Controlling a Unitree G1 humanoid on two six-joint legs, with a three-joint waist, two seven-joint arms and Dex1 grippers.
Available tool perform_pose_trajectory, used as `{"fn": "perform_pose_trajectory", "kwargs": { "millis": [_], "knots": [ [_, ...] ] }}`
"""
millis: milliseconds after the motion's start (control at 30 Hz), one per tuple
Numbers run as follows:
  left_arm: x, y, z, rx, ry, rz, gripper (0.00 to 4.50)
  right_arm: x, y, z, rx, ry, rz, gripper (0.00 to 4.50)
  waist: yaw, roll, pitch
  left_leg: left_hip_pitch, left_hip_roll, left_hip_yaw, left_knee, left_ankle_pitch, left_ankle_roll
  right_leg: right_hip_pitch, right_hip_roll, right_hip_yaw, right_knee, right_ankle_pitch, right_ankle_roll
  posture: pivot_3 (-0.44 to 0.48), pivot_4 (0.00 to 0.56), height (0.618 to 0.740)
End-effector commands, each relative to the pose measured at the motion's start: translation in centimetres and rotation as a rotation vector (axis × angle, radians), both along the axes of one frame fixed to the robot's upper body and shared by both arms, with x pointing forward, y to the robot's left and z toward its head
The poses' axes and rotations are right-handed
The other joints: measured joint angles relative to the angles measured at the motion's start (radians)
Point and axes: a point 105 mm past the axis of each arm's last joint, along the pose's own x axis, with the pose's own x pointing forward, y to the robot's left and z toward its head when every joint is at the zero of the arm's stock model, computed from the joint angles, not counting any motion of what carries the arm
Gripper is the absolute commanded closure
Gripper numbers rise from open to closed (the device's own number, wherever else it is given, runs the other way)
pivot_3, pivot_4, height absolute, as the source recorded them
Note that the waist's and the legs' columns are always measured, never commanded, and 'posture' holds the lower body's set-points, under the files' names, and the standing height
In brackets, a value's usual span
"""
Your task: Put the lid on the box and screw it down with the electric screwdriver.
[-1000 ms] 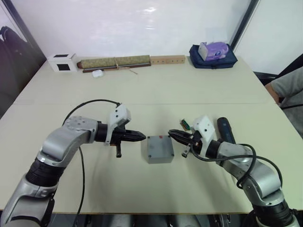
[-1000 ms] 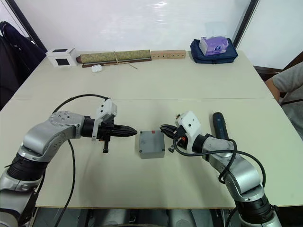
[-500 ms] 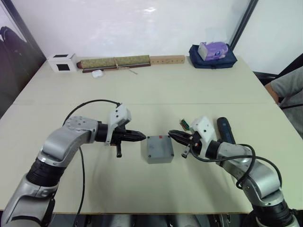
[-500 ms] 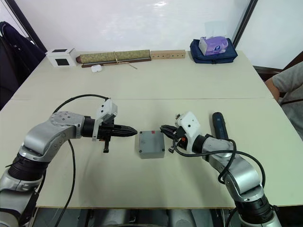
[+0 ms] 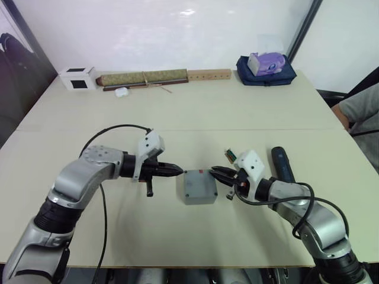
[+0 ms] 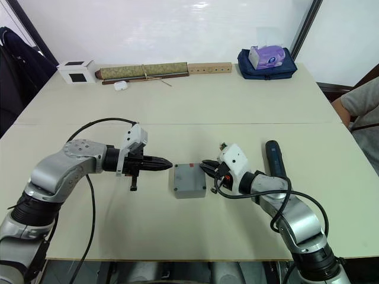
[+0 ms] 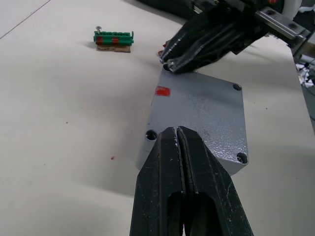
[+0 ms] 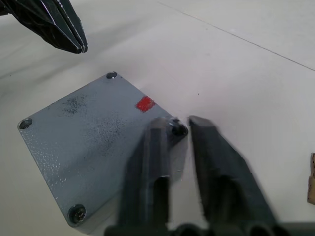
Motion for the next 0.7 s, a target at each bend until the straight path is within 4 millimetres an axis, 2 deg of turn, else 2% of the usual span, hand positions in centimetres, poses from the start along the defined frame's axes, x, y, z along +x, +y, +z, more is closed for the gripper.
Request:
{"fn": "perform_pose_trajectory", "kwargs": {
  "millis": [33, 100, 200, 233, 300, 333, 367, 433, 467, 500, 567, 633, 700],
  "knots": [
    [0.1, -0.3, 1.0, -0.012, -0.045, -0.017, 4.50, 0.0, 0.0, 0.7, -0.004, -0.041, 0.008, 2.03, 0.000, 0.000, 0.000, 0.000, 0.000, 0.000, 0.000, 0.000, 0.000, 0.000, 0.000, 0.000, 0.000, 0.000, 0.000, 0.000, 0.150, 0.740],
    [0.1, -0.4, 1.1, -0.018, -0.047, -0.018, 4.50, 0.1, -0.3, 0.9, -0.007, -0.042, 0.001, 1.22, 0.000, 0.000, 0.000, 0.000, 0.000, 0.000, 0.000, 0.000, 0.000, 0.000, 0.000, 0.000, 0.000, 0.000, 0.000, 0.000, 0.150, 0.740],
    [0.1, -0.6, 1.3, -0.035, -0.048, -0.020, 4.50, 0.3, -0.7, 1.2, -0.002, -0.042, -0.013, 1.22, 0.000, 0.000, 0.000, 0.000, 0.000, 0.000, 0.000, 0.000, 0.000, 0.000, 0.000, 0.000, 0.000, 0.000, 0.000, 0.000, 0.150, 0.740],
    [0.2, -0.8, 1.8, -0.058, -0.050, -0.027, 4.50, 0.5, -1.3, 2.0, 0.027, -0.045, -0.047, 1.22, 0.000, 0.000, 0.000, 0.000, 0.000, 0.000, 0.000, 0.000, 0.000, 0.000, 0.000, 0.000, 0.000, 0.000, 0.000, 0.000, 0.150, 0.740],
    [0.1, -1.5, 3.2, -0.115, -0.062, -0.063, 4.50, 1.5, -3.6, 4.8, 0.095, -0.093, -0.154, 1.22, 0.004, 0.000, 0.000, 0.000, 0.000, 0.000, 0.000, 0.000, 0.000, 0.000, 0.000, 0.000, 0.000, 0.000, 0.000, 0.000, 0.150, 0.740],
    [-0.1, -1.9, 3.7, -0.121, -0.076, -0.092, 4.50, 1.6, -5.2, 5.6, 0.096, -0.070, -0.197, 1.22, 0.004, 0.000, 0.000, 0.000, 0.000, 0.000, 0.001, 0.000, 0.000, 0.000, 0.000, 0.000, 0.000, 0.000, 0.000, 0.000, 0.150, 0.740],
    [-0.2, -2.1, 3.9, -0.116, -0.088, -0.113, 4.50, 1.5, -6.5, 5.9, 0.086, -0.038, -0.224, 0.95, 0.004, 0.000, 0.000, -0.001, 0.000, 0.000, 0.001, 0.000, 0.000, 0.000, -0.001, 0.000, 0.000, 0.000, 0.000, 0.000, 0.150, 0.740],
    [-0.6, -2.5, 4.2, -0.093, -0.117, -0.159, 4.50, 0.8, -9.2, 6.0, 0.069, 0.082, -0.266, 0.54, 0.007, 0.000, 0.000, -0.001, 0.000, 0.000, 0.001, 0.000, 0.000, 0.001, -0.002, 0.000, 0.000, 0.000, 0.000, 0.000, 0.150, 0.740],
    [-0.8, -2.5, 4.3, -0.084, -0.123, -0.183, 4.50, 0.5, -10.3, 6.1, 0.046, 0.126, -0.287, 0.20, 0.006, 0.000, 0.000, -0.001, 0.000, -0.001, 0.001, 0.000, 0.000, 0.001, -0.002, -0.001, -0.001, 0.000, 0.000, 0.000, 0.150, 0.740],
    [-1.1, -2.6, 4.2, -0.073, -0.128, -0.209, 4.50, 0.4, -11.5, 6.4, 0.021, 0.157, -0.313, 0.09, 0.004, 0.000, 0.000, -0.001, 0.000, 0.000, 0.000, 0.000, 0.000, 0.001, -0.002, -0.001, -0.002, 0.000, 0.000, 0.000, 0.150, 0.740],
    [-1.6, -2.7, 3.8, -0.036, -0.144, -0.258, 4.50, 1.0, -14.4, 6.8, -0.024, 0.250, -0.447, 0.09, -0.003, 0.000, 0.000, 0.000, -0.001, 0.000, -0.001, 0.000, 0.000, 0.001, -0.001, 0.000, -0.002, 0.000, 0.000, 0.000, 0.150, 0.740],
    [-1.8, -2.9, 3.4, -0.001, -0.171, -0.300, 4.50, 1.3, -17.2, 6.5, -0.051, 0.424, -0.608, 0.09, -0.009, 0.002, 0.000, 0.001, 0.000, 0.001, -0.001, 0.000, 0.000, 0.001, 0.000, 0.001, -0.001, 0.000, 0.000, 0.000, 0.150, 0.740],
    [-1.8, -3.3, 3.3, 0.017, -0.205, -0.326, 4.50, 0.6, -18.5, 5.8, -0.109, 0.568, -0.657, 0.09, -0.006, 0.002, 0.000, 0.003, 0.000, 0.003, -0.001, 0.000, 0.000, 0.001, 0.000, 0.002, 0.000, 0.000, -0.001, 0.000, 0.150, 0.740]
  ]
}}
